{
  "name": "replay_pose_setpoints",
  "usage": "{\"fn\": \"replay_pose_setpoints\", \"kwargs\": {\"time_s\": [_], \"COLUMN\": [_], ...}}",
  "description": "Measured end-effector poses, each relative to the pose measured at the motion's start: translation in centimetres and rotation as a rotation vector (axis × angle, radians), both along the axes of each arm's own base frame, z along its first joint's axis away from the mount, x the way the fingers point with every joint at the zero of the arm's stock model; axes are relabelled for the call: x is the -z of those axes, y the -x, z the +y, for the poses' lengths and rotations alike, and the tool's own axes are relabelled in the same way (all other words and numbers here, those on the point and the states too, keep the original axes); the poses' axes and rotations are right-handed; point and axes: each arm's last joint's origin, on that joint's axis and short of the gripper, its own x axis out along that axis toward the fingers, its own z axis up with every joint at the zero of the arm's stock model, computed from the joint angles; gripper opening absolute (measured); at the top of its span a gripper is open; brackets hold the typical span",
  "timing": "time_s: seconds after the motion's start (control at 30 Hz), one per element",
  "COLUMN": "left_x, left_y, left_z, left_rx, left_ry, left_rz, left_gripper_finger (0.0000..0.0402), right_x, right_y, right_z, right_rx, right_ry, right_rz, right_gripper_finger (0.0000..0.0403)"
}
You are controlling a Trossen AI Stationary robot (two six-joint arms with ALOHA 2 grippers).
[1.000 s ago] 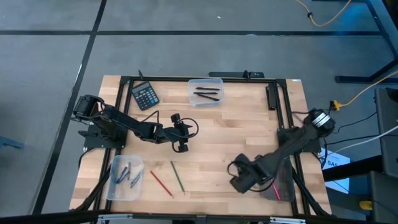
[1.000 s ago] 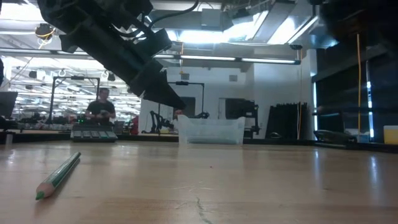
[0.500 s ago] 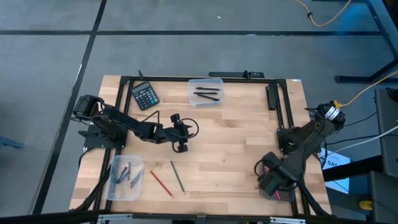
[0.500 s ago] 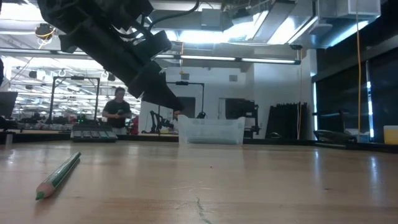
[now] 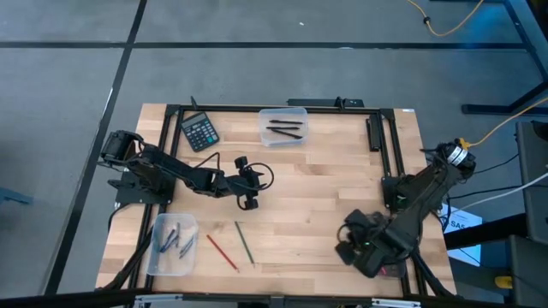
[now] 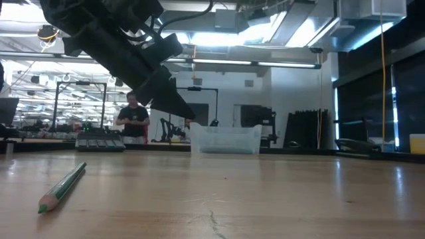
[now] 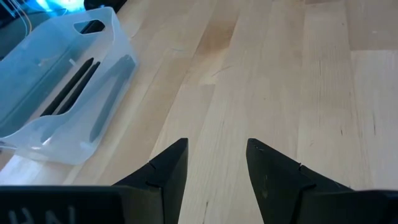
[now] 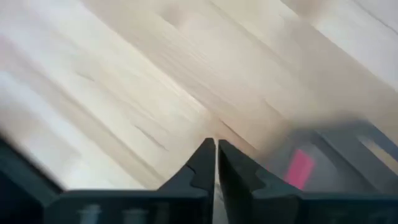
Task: Sort crayons/erasers/pens/pencils in bins
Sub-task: Put the green color pencil into the black bin
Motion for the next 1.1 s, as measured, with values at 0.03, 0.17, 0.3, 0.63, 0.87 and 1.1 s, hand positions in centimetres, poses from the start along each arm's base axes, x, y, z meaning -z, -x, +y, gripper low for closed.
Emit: {"fn": "replay_pose_setpoints", "kwargs": {"time_s": [0.03,0.17,0.3,0.63,0.87,1.1], "left_x": [0.0,-0.1,-1.5,-7.4,-8.6,-8.8], "left_y": [0.0,0.1,0.7,5.3,7.8,8.6], "left_z": [0.0,-0.1,-0.8,-3.4,-4.7,-5.9], "left_rx": [0.001,0.005,0.035,-0.019,0.01,0.016], "left_ry": [-0.001,-0.003,-0.026,-0.098,-0.095,-0.131], "left_rz": [0.0,0.004,-0.01,-0.148,-0.148,-0.162], "left_gripper_finger": [0.0157,0.0157,0.0157,0.0157,0.0157,0.0157], "right_x": [0.0,0.3,1.9,8.4,8.3,7.9], "right_y": [-0.7,-3.3,-7.6,-19.5,-24.2,-28.0], "right_z": [0.0,-0.1,-0.6,-5.6,-9.5,-10.0], "right_rx": [-0.027,-0.147,-0.275,-0.726,-0.981,-1.376], "right_ry": [-0.002,-0.007,0.059,0.122,0.313,0.512], "right_rz": [-0.05,-0.158,-0.255,-0.449,-0.496,-0.548], "right_gripper_finger": [0.0029,0.0052,0.0074,0.0115,0.0116,0.0116]}}
